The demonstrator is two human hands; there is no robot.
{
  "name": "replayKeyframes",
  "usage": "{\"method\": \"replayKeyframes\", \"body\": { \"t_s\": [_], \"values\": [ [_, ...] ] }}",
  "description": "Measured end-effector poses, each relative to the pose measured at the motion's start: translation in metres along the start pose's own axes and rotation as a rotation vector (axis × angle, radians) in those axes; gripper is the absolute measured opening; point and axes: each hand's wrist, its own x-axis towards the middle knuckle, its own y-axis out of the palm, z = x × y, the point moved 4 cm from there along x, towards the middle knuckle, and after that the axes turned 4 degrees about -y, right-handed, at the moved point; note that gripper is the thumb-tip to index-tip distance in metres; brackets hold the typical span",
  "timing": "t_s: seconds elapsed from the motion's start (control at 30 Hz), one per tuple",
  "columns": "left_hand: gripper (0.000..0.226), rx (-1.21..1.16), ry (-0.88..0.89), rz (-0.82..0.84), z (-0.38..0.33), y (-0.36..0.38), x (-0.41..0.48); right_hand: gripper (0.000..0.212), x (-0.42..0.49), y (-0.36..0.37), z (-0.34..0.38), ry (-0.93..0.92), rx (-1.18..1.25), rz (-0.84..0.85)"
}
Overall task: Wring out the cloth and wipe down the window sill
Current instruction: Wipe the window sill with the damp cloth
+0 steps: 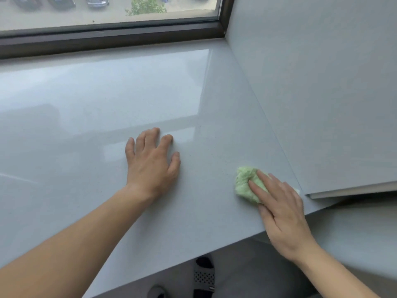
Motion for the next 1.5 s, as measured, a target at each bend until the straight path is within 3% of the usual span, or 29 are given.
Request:
{"method": "replayKeyframes", "body": {
  "t_s": [0.13,0.27,0.4,0.5,0.6,0.77,0.87,1.07,1.33,1.5],
  "values": [
    [0.05,0.014,-0.034,-0.006,0.009,-0.003,0.03,0.056,0.033,-0.005,-0.01,0.167,-0.018,-0.092],
    [0.056,0.04,-0.103,0.056,0.009,0.002,0.072,0.056,0.086,-0.007,-0.005,0.074,-0.044,-0.066],
    [0.061,0.108,-0.151,0.027,0.006,0.01,0.08,0.056,0.199,-0.014,-0.001,-0.04,-0.111,-0.071],
    [0.062,0.104,-0.155,0.022,0.006,0.011,0.081,0.053,0.29,-0.021,0.0,0.044,-0.12,-0.101],
    [0.063,0.123,-0.152,0.021,0.005,0.011,0.082,0.053,0.32,-0.018,0.01,0.123,-0.131,-0.123],
    [0.064,0.138,-0.176,0.022,0.005,0.009,0.081,0.058,0.279,-0.007,0.03,-0.126,-0.134,-0.039],
    [0.065,0.157,-0.183,0.031,0.004,0.009,0.083,0.054,0.325,-0.012,0.037,-0.197,-0.18,-0.013],
    [0.067,0.172,-0.181,0.047,0.006,0.009,0.085,0.055,0.443,-0.024,0.033,0.021,-0.277,-0.077],
    [0.067,0.162,-0.172,0.044,0.008,0.009,0.086,0.064,0.422,-0.04,0.014,0.202,-0.377,-0.129],
    [0.066,0.124,-0.158,0.022,0.009,0.009,0.085,0.062,0.342,-0.034,0.012,0.246,-0.338,-0.16]
  ]
}}
